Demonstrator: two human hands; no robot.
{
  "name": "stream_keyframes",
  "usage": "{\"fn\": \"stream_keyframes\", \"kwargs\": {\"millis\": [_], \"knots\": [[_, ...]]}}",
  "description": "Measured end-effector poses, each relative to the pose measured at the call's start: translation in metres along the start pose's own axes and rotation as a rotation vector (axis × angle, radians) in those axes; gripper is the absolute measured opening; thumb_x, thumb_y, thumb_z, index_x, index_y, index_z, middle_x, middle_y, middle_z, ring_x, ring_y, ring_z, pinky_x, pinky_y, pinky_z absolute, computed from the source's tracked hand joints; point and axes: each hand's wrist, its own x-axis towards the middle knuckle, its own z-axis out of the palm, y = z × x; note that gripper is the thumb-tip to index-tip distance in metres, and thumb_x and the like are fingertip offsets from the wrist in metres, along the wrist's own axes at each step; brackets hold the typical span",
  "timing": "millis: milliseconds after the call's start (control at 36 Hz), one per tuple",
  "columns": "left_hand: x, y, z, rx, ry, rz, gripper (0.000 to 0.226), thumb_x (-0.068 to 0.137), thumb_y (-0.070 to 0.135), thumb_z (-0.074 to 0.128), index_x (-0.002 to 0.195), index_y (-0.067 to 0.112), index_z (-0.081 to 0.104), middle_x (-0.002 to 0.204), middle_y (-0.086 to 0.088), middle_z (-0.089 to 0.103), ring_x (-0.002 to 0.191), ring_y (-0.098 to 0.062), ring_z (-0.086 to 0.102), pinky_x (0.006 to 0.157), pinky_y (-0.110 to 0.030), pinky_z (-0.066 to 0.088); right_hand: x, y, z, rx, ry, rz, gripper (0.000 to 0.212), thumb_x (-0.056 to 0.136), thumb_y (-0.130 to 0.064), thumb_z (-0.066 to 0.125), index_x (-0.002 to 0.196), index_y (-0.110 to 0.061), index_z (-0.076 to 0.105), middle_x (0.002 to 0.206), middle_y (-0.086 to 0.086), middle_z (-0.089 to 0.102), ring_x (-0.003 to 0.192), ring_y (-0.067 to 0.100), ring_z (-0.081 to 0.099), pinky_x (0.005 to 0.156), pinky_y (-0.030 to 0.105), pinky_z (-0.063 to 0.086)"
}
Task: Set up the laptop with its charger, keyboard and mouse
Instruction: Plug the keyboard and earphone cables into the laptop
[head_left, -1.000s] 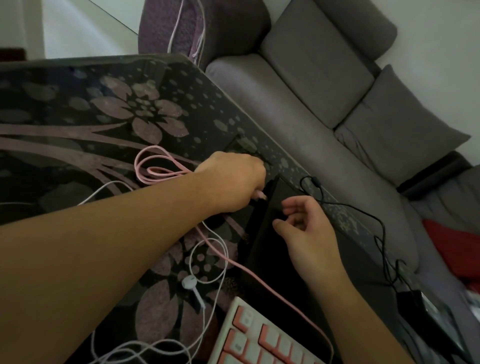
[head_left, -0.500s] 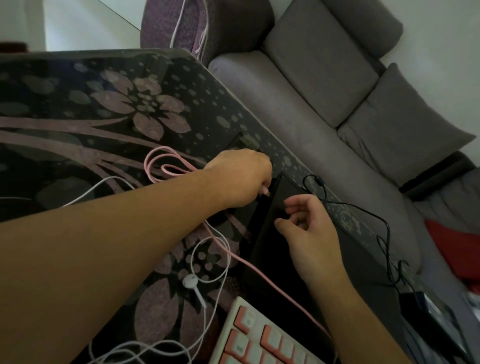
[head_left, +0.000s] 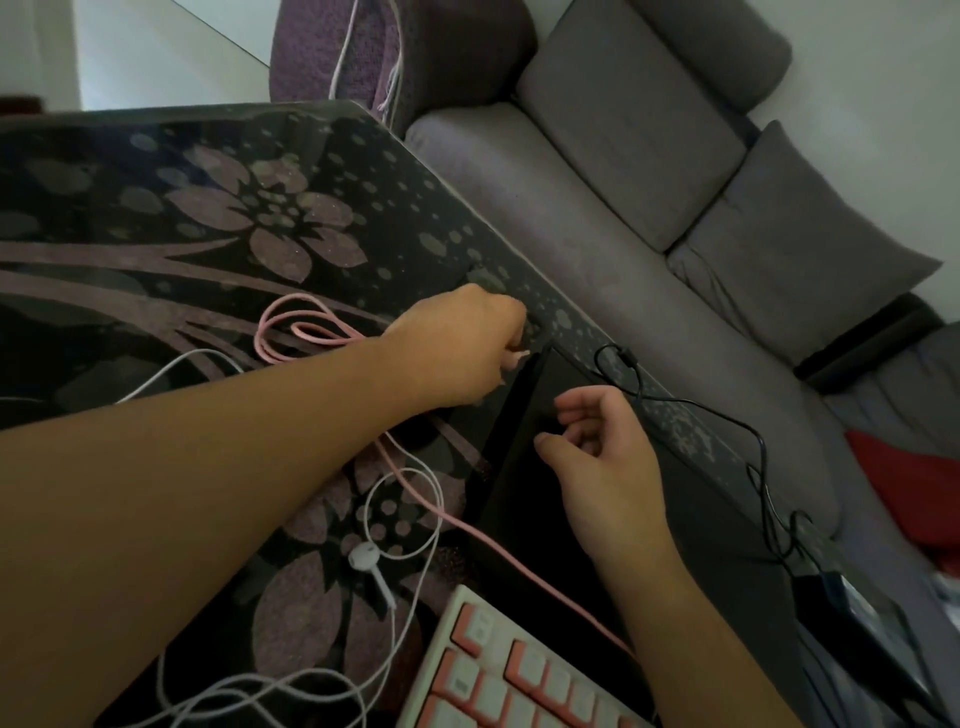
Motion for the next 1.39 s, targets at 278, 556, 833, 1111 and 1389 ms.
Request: {"fn": "stream_keyframes", "kwargs": {"millis": [278, 556, 833, 1111, 1389], "knots": [[0.001, 0.007, -0.008, -0.115, -0.041, -0.093, 0.016, 0.1, 0.022, 0.064, 0.102, 0.017, 0.079, 0.093, -0.002, 0.075, 0.089, -0.019, 0.072, 0.083, -0.041, 0.064, -0.002, 0.001, 0.0, 0.011, -0.001, 0.0, 0.036, 0.086, -0.007, 0.077, 0.106, -0.033, 0.063, 0.106, -0.006, 0.063, 0.09, 0.009, 0.061, 0.076, 0.023, 0.047], [-0.003, 0.004, 0.008, 0.186, 0.041, 0.015, 0.03, 0.093, 0.021, 0.071, 0.121, 0.033, 0.066, 0.114, 0.001, 0.063, 0.094, -0.02, 0.06, 0.073, -0.034, 0.039, -0.002, 0.003, 0.003, 0.001, 0.017, -0.014, 0.037, 0.085, -0.008, 0.077, 0.104, -0.036, 0.062, 0.106, -0.006, 0.063, 0.091, 0.012, 0.062, 0.077, 0.026, 0.048], [-0.01, 0.006, 0.001, 0.32, 0.076, 0.089, 0.026, 0.095, 0.027, 0.071, 0.12, 0.023, 0.066, 0.118, -0.004, 0.061, 0.102, -0.023, 0.06, 0.079, -0.037, 0.049, -0.003, 0.003, 0.003, -0.009, 0.025, -0.019, 0.036, 0.085, -0.008, 0.077, 0.104, -0.035, 0.063, 0.105, -0.006, 0.064, 0.091, 0.011, 0.062, 0.077, 0.025, 0.048], [-0.012, 0.007, 0.009, 0.184, 0.051, 0.143, 0.022, 0.095, 0.025, 0.071, 0.117, 0.022, 0.069, 0.116, -0.003, 0.065, 0.102, -0.025, 0.064, 0.087, -0.045, 0.058, -0.003, 0.003, 0.003, 0.004, 0.02, -0.018, 0.036, 0.085, -0.007, 0.077, 0.104, -0.035, 0.063, 0.105, -0.004, 0.063, 0.091, 0.012, 0.062, 0.077, 0.026, 0.048], [0.0, 0.001, 0.02, 0.005, 0.043, 0.104, 0.01, 0.094, 0.028, 0.074, 0.104, 0.029, 0.076, 0.104, 0.007, 0.07, 0.093, -0.015, 0.067, 0.082, -0.042, 0.061, -0.003, 0.002, 0.003, -0.001, 0.028, -0.002, 0.036, 0.085, -0.008, 0.077, 0.105, -0.035, 0.063, 0.106, -0.007, 0.063, 0.091, 0.009, 0.061, 0.076, 0.024, 0.047]]}}
